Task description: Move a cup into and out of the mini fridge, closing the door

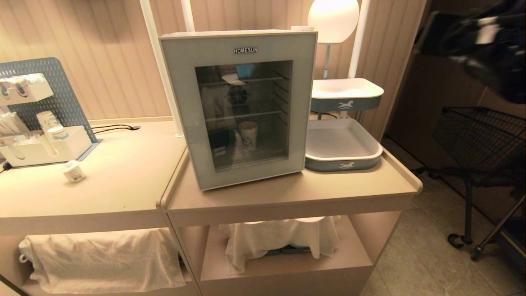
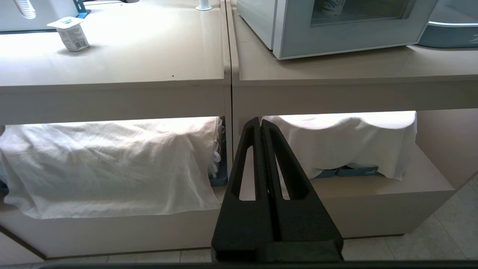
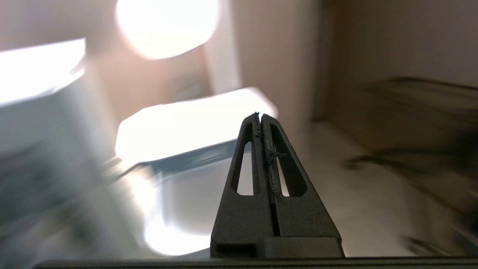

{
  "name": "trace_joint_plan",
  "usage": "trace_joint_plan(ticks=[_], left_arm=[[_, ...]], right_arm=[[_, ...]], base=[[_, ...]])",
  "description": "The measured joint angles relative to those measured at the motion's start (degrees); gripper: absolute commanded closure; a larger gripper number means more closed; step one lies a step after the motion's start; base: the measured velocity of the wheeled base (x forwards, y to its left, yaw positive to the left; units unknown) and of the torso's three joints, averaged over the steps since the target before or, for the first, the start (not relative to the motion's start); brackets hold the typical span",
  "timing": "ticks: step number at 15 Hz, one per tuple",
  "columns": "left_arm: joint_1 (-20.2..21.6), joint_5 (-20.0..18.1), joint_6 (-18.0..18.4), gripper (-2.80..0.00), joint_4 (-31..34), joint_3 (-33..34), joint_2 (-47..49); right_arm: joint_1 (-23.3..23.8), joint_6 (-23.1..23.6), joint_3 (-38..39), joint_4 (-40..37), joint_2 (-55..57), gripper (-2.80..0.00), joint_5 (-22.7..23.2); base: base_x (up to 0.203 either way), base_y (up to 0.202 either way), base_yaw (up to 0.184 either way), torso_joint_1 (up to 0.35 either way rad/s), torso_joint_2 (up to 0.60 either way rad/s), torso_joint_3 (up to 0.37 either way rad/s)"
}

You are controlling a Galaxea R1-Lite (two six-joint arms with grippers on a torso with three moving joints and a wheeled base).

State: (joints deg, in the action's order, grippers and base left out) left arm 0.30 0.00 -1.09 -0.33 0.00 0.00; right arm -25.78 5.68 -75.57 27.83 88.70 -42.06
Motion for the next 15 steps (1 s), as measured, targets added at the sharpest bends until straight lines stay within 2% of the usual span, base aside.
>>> trace_joint_plan(ticks=[2,5,7,9,10,12,14,15], left_arm=[[0.0,0.0,0.0,0.0,0.02,0.0,0.0],[-0.06,0.02,0.0,0.0,0.02,0.0,0.0],[0.07,0.0,0.02,0.0,0.0,0.0,0.0],[0.0,0.0,0.06,0.0,0.02,0.0,0.0],[0.0,0.0,0.06,0.0,0.01,0.0,0.0],[0.02,0.0,0.08,0.0,-0.03,0.0,0.0],[0.0,0.0,0.07,0.0,0.0,0.0,0.0],[0.0,0.0,0.06,0.0,0.0,0.0,0.0]], right_arm=[[5.98,0.17,9.02,-2.39,-15.35,0.0,-4.99],[14.63,0.28,26.98,-4.28,-36.97,0.0,-7.95],[20.01,0.36,39.73,-5.33,-50.21,0.0,-7.73],[24.03,-0.02,50.83,-3.94,-61.34,0.0,-4.77],[24.74,-0.27,56.5,-2.0,-65.48,0.0,-1.87],[25.06,-0.65,64.87,-0.15,-71.61,0.0,9.29],[25.23,-0.67,69.76,-4.77,-78.27,0.0,22.88],[25.27,-0.82,71.33,-7.95,-81.5,0.0,28.12]], base=[[0.0,0.0,0.0,0.0,0.0,0.0],[0.0,0.0,0.0,0.0,0.0,0.0],[0.0,0.0,0.0,0.0,0.0,0.0],[0.0,0.0,0.0,0.0,0.0,0.0],[0.0,0.0,0.0,0.0,0.0,0.0],[0.0,0.0,0.0,0.0,0.0,0.0],[0.0,0.0,0.0,0.0,0.0,0.0],[0.0,0.0,0.0,0.0,0.0,0.0]])
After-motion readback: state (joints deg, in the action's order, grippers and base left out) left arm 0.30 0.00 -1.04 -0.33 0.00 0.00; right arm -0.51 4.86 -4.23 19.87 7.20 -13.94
